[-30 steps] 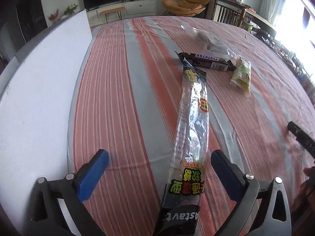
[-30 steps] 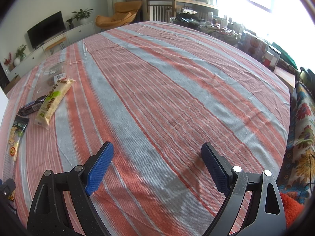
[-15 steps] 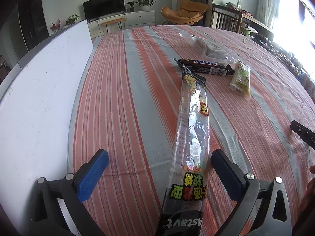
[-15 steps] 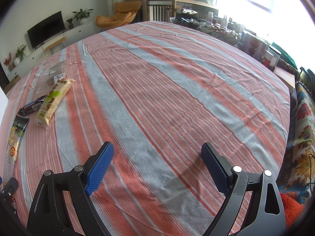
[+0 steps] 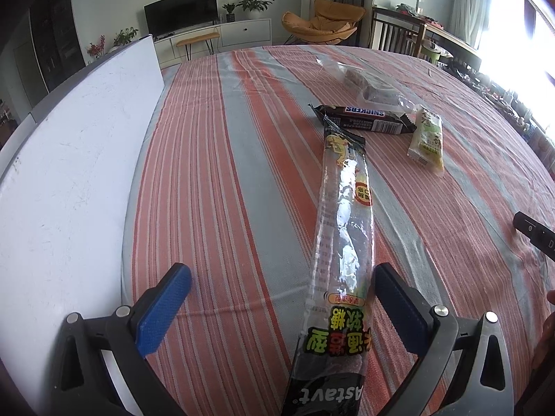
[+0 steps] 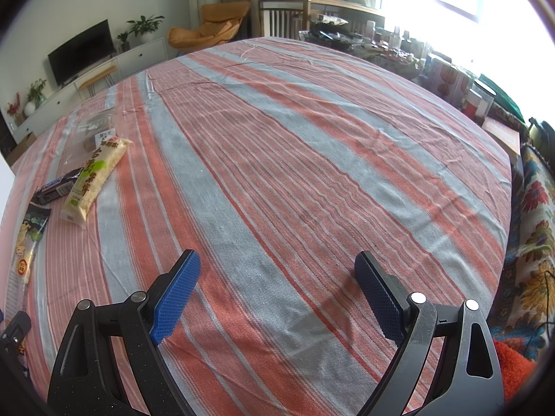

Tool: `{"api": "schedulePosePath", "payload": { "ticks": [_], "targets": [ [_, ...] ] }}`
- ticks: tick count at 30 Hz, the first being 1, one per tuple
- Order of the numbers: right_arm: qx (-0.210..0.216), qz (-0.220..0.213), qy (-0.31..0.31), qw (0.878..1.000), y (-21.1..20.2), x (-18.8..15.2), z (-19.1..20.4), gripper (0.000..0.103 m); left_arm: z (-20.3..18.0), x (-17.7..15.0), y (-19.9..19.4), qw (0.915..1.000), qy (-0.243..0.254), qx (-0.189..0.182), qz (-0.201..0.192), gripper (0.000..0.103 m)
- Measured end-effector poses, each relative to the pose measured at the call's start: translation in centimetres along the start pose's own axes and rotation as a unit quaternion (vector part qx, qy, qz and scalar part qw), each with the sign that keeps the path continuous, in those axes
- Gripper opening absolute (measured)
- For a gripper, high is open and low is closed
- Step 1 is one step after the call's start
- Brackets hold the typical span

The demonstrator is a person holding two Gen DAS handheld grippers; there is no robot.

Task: Organize snacks
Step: 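Grasp the yellow-green cake bar with the right gripper while the left gripper holds the sausage stick, then carry the sausage stick and cake bar over the box and open both grippers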

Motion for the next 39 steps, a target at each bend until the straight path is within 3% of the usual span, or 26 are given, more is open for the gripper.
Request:
{"api": "schedulePosePath", "payload": {
  "ticks": [6,8,15,20,21,23,24,26,30,35,39],
  "targets": [
    [0.004,0.002,-0.007,1.000,-0.2,0.0,0.1,0.093,0.0,0.0,0.0,1.0000,0.000,0.000,0.000,0.103],
    [0.029,0.018,-0.026,0.999,-0.3,0.5,0.9,0.092,0.0,0.0,0.1,1.0000,0.000,0.000,0.000,0.103],
    [0.138,0.039,-0.109,0.984,-1.7,6.1,9.4,0.089,0.0,0.0,0.1,1.0000,0.000,0.000,0.000,0.103],
    [0.158,0.085,-0.068,0.981,1.5,9.3,13.2,0.088,0.0,0.0,0.1,1.0000,0.000,0.000,0.000,0.103],
    [0.162,0.094,-0.052,0.981,2.2,9.7,13.3,0.086,0.0,0.0,0.1,1.0000,0.000,0.000,0.000,0.103],
    [0.172,0.116,-0.033,0.978,3.6,10.0,13.5,0.068,0.0,0.0,0.1,1.0000,0.000,0.000,0.000,0.103],
    [0.175,0.130,-0.033,0.975,4.2,10.0,13.6,0.050,-0.1,0.0,0.1,1.0000,0.000,0.000,0.000,0.103],
    [0.162,0.119,-0.061,0.978,4.2,9.9,14.2,0.049,0.0,0.1,0.1,1.0000,0.000,0.000,0.000,0.103],
    [0.143,0.116,-0.108,0.977,3.3,8.6,12.9,0.031,-0.1,0.1,0.1,1.0000,0.000,0.000,0.000,0.103],
    [0.148,0.144,-0.136,0.969,1.2,5.5,8.5,0.030,-0.1,0.1,0.1,1.0000,0.000,0.000,0.000,0.103],
    [0.138,0.137,-0.143,0.970,-0.3,2.0,6.0,0.031,-0.1,0.1,0.1,1.0000,0.000,0.000,0.000,0.103]
  ]
}}
Point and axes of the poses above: each gripper's, at about its wrist camera, not at the fingertips, and y roughly the way its jaws point, z to its left, x to its top, the point moved 2 cm from there along y, roughly the way its jaws point, and after that the axes turned 10 degrees about z, right-handed, at the moved point
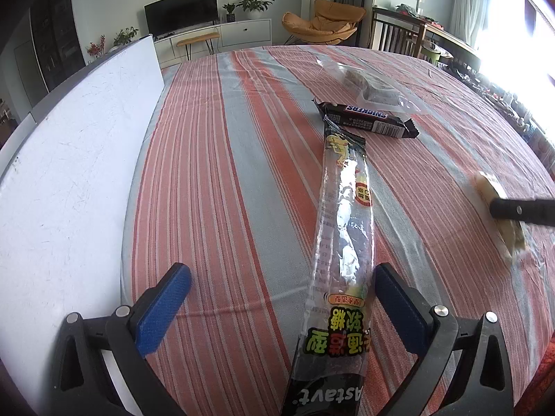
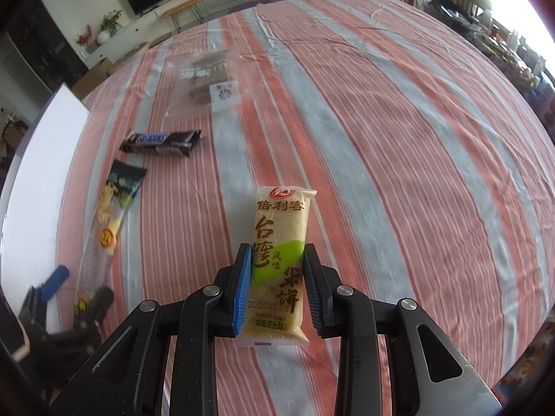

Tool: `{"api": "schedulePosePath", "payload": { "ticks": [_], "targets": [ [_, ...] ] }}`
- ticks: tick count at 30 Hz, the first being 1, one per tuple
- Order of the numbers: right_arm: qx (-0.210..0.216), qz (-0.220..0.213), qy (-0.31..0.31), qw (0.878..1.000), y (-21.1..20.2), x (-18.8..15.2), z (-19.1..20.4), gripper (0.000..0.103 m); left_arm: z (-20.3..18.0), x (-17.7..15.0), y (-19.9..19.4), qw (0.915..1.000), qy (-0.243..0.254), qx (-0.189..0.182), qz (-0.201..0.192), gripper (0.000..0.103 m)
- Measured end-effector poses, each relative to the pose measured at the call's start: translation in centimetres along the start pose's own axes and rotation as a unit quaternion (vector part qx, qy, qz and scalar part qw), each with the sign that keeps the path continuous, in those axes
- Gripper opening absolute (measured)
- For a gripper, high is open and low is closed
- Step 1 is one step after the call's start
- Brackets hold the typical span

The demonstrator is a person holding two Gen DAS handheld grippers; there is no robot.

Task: Organize snacks
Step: 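Carry the sausage stick and cake bar over the box and open both grippers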

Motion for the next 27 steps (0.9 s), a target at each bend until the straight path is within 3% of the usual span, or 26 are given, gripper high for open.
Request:
{"api": "schedulePosePath", "payload": {
  "ticks": [3,6,8,9,11,12,13,14,16,20,27],
  "targets": [
    [-0.020,-0.024,-0.008,0.999,-0.5,-2.2,0.6,0.033,-0.1,0.2,0.1,1.0000,-0.002,0.001,0.006,0.103],
    [-0.025,-0.034,-0.009,0.999,-0.7,-3.1,1.1,0.036,-0.7,0.9,0.3,0.9993,0.004,-0.001,0.037,0.103],
    [-0.020,-0.034,-0.009,0.999,-0.8,-3.3,1.0,0.031,-1.4,1.2,0.4,0.9979,0.023,-0.009,0.059,0.103],
    [-0.010,-0.032,-0.005,0.999,-0.9,-3.4,0.9,0.030,-1.7,1.3,0.3,0.9974,0.031,-0.013,0.064,0.097],
    [0.007,-0.035,0.006,0.999,-1.4,-3.7,0.4,0.030,-2.2,1.1,-0.5,0.9974,0.046,-0.020,0.053,0.070],
    [0.011,-0.039,0.009,0.999,-1.8,-3.9,0.3,0.030,-2.5,1.0,-1.0,0.9972,0.052,-0.023,0.050,0.040],
    [0.020,-0.043,0.015,0.999,-2.3,-4.2,0.0,0.030,-2.6,0.8,-1.3,0.9969,0.055,-0.025,0.051,0.029],
    [0.032,-0.046,0.023,0.998,-2.7,-4.5,-0.3,0.030,-2.7,0.7,-1.5,0.9969,0.054,-0.028,0.051,0.025],
    [0.056,-0.050,0.036,0.997,-3.3,-5.0,-0.6,0.030,-2.4,0.3,-2.1,0.9957,0.037,-0.068,0.051,0.015],
    [0.081,-0.066,0.044,0.994,-5.3,-6.0,-0.6,0.030,-1.7,-0.7,-5.3,0.9894,0.006,-0.139,0.041,0.011],
    [0.117,-0.109,0.014,0.987,-10.4,-5.8,2.7,0.030,0.4,-1.8,-15.8,0.9766,-0.008,-0.212,-0.036,0.010]
  ]
}}
Point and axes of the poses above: each gripper's, at about its wrist camera, not at the fingertips, and y roughly the way its jaws point, z to its left, x to its top, the point moved 2 cm from there along y, roughly the way its jaws point, and after that the axes turned 10 degrees about z, right-handed, at the moved point
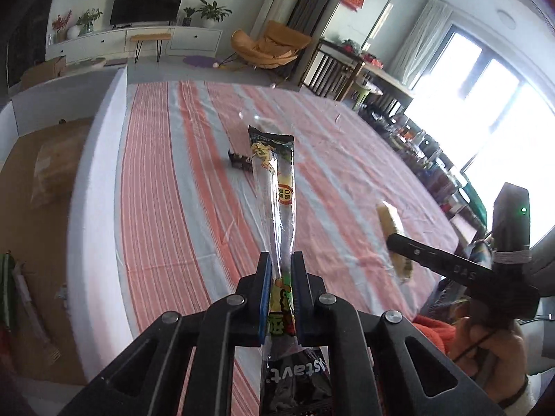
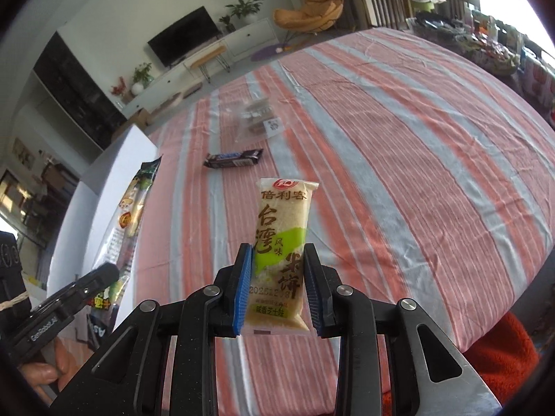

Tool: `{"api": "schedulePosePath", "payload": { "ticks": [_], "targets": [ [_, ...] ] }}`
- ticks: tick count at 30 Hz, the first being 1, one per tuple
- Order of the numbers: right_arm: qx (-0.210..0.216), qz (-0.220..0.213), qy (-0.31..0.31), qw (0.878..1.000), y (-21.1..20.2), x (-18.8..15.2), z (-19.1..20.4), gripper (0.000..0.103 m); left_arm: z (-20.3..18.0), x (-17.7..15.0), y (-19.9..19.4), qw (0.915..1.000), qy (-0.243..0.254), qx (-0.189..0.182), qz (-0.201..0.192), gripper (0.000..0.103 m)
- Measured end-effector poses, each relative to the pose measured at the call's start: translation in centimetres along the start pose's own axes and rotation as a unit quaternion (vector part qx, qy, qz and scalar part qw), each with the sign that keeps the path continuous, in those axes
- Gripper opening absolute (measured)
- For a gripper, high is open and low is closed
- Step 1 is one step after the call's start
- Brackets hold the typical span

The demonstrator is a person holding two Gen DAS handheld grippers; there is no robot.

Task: Organize snacks
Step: 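Carry the sausage stick and cake bar over the box and open both grippers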

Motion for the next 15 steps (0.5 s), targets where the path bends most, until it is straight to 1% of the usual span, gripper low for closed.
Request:
{"api": "schedulePosePath", "payload": {
  "ticks": [2,4,6,9,11,13,15],
  "targets": [
    [0.016,-0.010,-0.020,1.000,-1.0,0.3,2.3,0.030,0.2,-0.1,-3.2,0.9996,-0.007,-0.016,-0.024,0.010],
    [0.037,-0.016,-0.040,0.998,-1.9,0.5,4.9,0.030,1.2,-0.1,-6.4,0.9984,-0.019,-0.024,-0.047,0.010],
    [0.062,-0.019,-0.061,0.996,-2.4,0.8,7.9,0.030,2.8,0.0,-9.2,0.9968,-0.033,-0.017,-0.071,0.011],
    [0.107,-0.010,-0.100,0.989,-2.7,1.0,13.4,0.030,6.6,0.3,-12.7,0.9924,-0.062,0.021,-0.104,0.011],
    [0.135,0.002,-0.130,0.982,-2.3,1.0,17.4,0.030,9.8,0.2,-14.4,0.9874,-0.088,0.059,-0.117,0.011],
    [0.158,0.016,-0.159,0.974,-1.5,0.6,21.3,0.030,13.6,-0.3,-15.5,0.9811,-0.120,0.091,-0.122,0.011],
    [0.170,0.028,-0.187,0.967,-0.4,0.0,24.7,0.030,17.1,-1.1,-16.2,0.9723,-0.147,0.135,-0.122,0.011]
  ]
}}
Point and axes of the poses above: each gripper's, at about its wrist camera, not at the fingertips, and y roughly the way its jaws point, z to its left, x to its top, the point moved 2 cm from there along y, roughly the way its jaws point, and after that the axes turned 10 degrees about z, right-handed, at the moved point
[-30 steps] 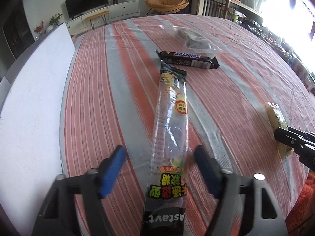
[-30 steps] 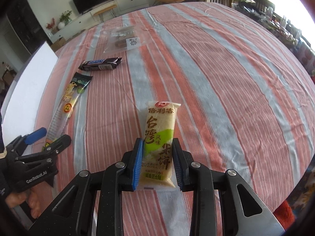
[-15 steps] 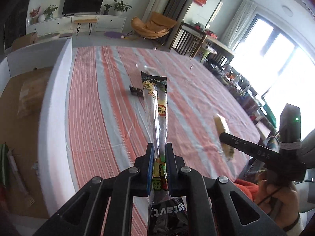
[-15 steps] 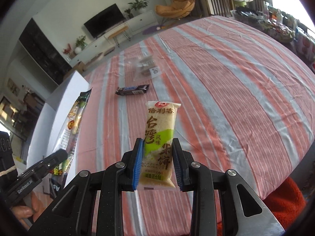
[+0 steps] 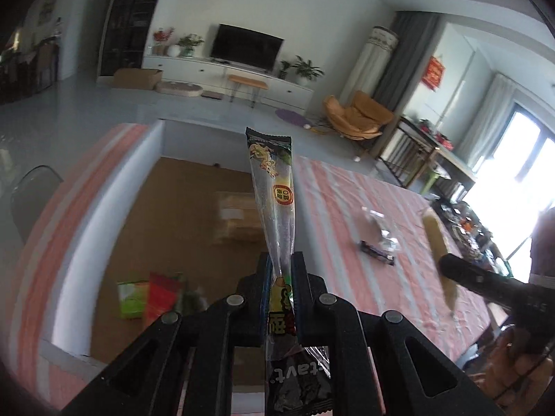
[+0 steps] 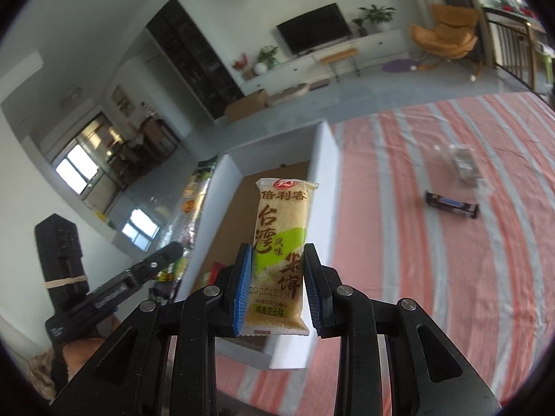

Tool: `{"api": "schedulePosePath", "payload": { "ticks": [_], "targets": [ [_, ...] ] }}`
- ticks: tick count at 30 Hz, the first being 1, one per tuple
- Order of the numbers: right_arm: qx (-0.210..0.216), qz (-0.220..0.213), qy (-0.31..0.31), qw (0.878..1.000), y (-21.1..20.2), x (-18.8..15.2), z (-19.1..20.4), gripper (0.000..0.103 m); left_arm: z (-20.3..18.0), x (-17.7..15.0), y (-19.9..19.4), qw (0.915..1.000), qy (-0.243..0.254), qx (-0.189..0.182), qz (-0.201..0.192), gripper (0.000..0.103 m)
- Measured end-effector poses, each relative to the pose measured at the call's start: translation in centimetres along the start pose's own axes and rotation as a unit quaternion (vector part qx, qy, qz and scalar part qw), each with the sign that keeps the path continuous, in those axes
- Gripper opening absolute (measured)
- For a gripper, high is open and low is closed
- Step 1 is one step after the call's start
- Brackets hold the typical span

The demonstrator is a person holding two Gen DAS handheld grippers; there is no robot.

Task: Organize snacks

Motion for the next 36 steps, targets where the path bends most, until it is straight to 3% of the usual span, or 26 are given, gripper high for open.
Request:
{"api": "schedulePosePath", "payload": {
  "ticks": [3,5,6,7,9,13,17,22,24,29,32,36],
  "targets": [
    [0.010,0.020,-0.029,0.999,3.7,0.3,2.8,0.031,4.6,-0.5,1.2,0.9968,-0.025,0.076,0.000,0.011],
    [0.009,0.035,-0.032,0.999,6.0,0.1,3.4,0.036,6.9,-1.4,1.9,0.9914,-0.042,0.124,0.001,0.023],
    [0.009,0.040,-0.029,0.999,6.8,0.0,3.2,0.050,7.8,-1.8,2.2,0.9889,-0.050,0.140,0.001,0.042],
    [0.009,0.041,-0.026,0.999,7.3,-0.2,2.9,0.065,8.4,-2.4,2.5,0.9868,-0.058,0.151,-0.001,0.069],
    [-0.003,0.035,-0.020,0.999,7.4,-0.8,1.7,0.066,9.0,-3.1,2.6,0.9843,-0.077,0.158,-0.018,0.089],
    [-0.054,0.019,0.000,0.998,6.1,-1.6,-2.7,0.066,8.0,-3.1,3.3,0.9868,-0.072,0.143,-0.027,0.091],
    [-0.146,-0.006,0.031,0.989,4.1,-3.2,-8.5,0.072,5.0,-2.3,4.0,0.9932,-0.045,0.102,-0.030,0.091],
    [-0.306,0.006,0.068,0.950,2.7,-6.7,-18.2,0.073,-2.1,-2.8,5.0,0.9985,0.020,0.038,-0.033,0.098],
    [-0.349,0.019,0.094,0.932,2.1,-8.2,-21.9,0.073,-5.5,-3.3,5.4,0.9984,0.050,0.008,-0.025,0.099],
    [-0.388,0.010,0.151,0.909,-0.1,-11.2,-27.5,0.073,-14.0,-4.8,8.3,0.9903,0.129,-0.045,0.025,0.099],
    [-0.370,-0.022,0.202,0.907,-2.0,-11.8,-29.0,0.073,-18.1,-6.4,10.8,0.9827,0.160,-0.076,0.054,0.099],
    [-0.367,-0.049,0.230,0.900,-2.8,-11.9,-29.9,0.073,-22.3,-8.1,15.2,0.9761,0.189,-0.070,0.083,0.099]
  ]
}}
Point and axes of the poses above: each gripper's, at about its wrist camera, not at the fingertips, and y roughly the way its jaws point, z to its left, x to its top, the point moved 2 cm from there along y, roughly the way its jaws point, and after that the axes turned 10 degrees about z, right-handed, at the moved point
